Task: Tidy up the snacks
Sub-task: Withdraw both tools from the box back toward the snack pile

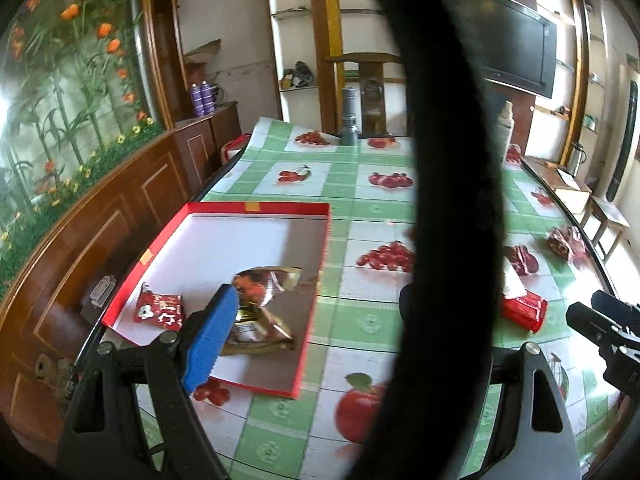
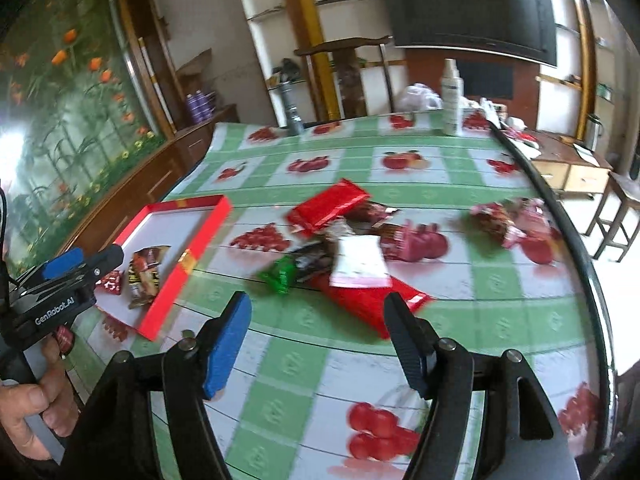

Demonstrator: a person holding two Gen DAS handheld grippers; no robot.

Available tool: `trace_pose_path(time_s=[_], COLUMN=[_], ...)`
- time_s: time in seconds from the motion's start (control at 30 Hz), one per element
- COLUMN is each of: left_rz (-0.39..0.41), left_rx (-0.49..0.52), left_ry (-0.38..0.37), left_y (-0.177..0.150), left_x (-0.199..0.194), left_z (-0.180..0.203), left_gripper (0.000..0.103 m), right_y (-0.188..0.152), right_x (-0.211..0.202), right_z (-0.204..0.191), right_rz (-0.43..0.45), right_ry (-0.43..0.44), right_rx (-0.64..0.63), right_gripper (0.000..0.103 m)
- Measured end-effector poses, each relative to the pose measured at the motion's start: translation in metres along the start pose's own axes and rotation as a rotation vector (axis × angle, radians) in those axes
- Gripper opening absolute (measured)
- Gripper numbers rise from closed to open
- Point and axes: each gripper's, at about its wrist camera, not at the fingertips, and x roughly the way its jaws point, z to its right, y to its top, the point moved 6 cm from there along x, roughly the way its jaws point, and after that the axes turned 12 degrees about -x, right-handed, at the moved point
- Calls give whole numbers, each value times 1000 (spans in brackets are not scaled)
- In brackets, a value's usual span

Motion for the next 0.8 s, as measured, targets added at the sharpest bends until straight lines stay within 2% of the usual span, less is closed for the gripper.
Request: trace_pose_path(time_s=[0.33,0.8], left_rz=[10,14], left_rx=[39,40], left_ry=[-2,-21], left_y=[-6,-7], left_x=[-10,-17], left_z=[26,34], left_gripper=[83,83], right_y=[-14,-20], right_x=[-13,-18], right_z=[25,33], right_rz=[4,7], right_ry=[-30,-36], right_rx=[40,49], right_gripper=[69,69])
